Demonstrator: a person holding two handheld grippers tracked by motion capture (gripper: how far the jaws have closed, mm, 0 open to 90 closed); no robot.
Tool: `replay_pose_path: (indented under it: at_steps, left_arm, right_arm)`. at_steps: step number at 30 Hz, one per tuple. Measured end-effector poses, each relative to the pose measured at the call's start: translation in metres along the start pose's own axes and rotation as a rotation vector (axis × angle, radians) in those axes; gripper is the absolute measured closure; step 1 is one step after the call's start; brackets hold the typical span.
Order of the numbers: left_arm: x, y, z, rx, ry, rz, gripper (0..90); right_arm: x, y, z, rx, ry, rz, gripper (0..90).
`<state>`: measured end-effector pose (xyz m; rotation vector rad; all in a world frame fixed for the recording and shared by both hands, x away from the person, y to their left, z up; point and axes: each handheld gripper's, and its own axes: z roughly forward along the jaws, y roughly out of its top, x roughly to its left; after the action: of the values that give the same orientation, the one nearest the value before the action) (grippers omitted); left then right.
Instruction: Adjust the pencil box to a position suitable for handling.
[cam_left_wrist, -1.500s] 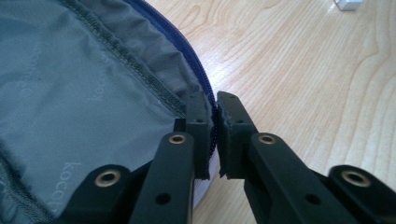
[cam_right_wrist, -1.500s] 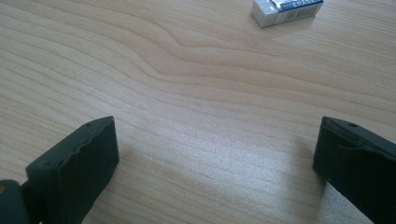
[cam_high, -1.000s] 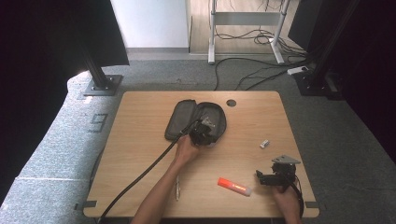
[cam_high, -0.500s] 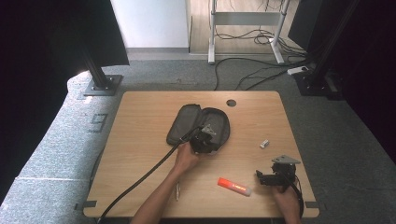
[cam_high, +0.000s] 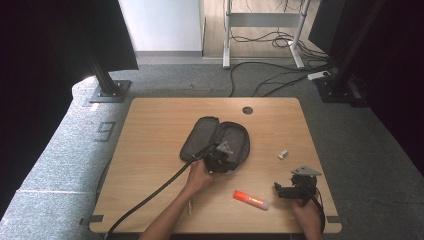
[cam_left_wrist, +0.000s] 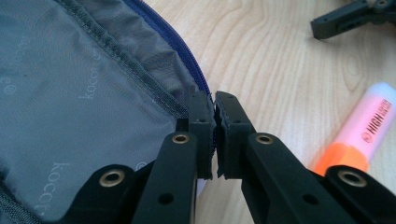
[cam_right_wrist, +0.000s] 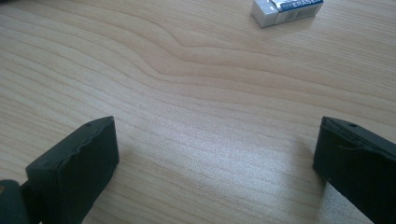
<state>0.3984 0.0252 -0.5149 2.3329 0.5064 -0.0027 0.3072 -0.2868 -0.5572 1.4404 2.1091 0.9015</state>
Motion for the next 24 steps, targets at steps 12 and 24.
replay_pose_path:
  at_steps: [12,24]
  left_arm:
    - [-0.023,-0.007,-0.003,0.008,-0.025,0.029,84.0]
    - [-0.031,-0.006,-0.009,-0.024,-0.032,0.036,69.2]
  right_arm:
    - [0.0,0.0,0.0,0.0,0.0,0.0,0.0]
    - [0.0,0.0,0.0,0.0,0.0,0.0,0.0]
